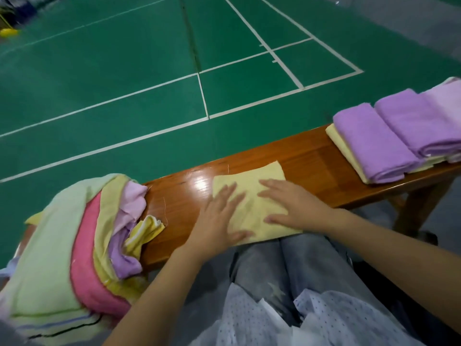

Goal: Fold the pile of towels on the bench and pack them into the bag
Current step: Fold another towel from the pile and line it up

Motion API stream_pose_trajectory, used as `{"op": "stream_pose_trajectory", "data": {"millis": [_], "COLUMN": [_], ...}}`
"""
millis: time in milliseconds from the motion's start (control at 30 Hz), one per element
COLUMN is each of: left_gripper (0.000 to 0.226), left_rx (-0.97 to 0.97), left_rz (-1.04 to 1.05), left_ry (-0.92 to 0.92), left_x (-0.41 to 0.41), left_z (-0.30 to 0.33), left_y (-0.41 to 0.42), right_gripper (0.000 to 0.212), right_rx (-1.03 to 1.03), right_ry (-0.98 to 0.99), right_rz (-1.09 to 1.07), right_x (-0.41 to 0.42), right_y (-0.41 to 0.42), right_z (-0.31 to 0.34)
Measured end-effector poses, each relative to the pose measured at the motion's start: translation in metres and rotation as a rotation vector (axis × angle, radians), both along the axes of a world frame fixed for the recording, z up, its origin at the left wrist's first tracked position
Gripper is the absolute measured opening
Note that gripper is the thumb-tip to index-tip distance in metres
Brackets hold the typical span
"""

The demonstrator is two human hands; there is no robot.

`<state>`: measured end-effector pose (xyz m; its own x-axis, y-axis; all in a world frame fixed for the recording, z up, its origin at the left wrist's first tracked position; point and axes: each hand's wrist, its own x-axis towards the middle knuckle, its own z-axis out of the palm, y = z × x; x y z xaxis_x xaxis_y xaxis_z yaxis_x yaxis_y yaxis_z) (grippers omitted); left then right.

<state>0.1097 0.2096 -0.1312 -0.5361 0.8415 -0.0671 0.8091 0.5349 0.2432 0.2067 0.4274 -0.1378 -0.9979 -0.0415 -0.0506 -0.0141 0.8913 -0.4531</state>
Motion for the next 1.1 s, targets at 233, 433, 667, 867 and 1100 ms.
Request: {"op": "stream_pose_trajectory", "data": {"millis": [233,433,667,867,1100], "left_gripper": [0.093,0.081,0.041,0.026,0.021], "left_rx": [-0.166,-0.031,0.209,0.539,0.405], "left_rz": [-0.08,-0.042,0.19,0.447,0.694], "left_ry": [0.033,-0.057,-0.434,-0.987,-0.745], "left_x": [-0.001,-0.002,0.005,0.017,0.006], "left_z": [-0.052,-0.051,-0.026,-0.004,-0.017], "left_y": [-0.03,-0.043,-0.056,-0.045,-0.009], "right_gripper": [0.101,0.088,0.038,0.017,0.018], "right_rx": [0.388,0.289,-0.316,-0.569,-0.482], "right_ry": [-0.062,0.195,0.017,-0.043,0.009], "right_rz": [0.197,0.13,-0.096,-0.221,-0.477], "right_x": [0.028,0.038,0.052,0.051,0.028], "right_y": [0.017,0.021,0.022,0.023,0.012], "right_z": [-0.045,-0.058,-0.031,-0.006,-0.004]}}
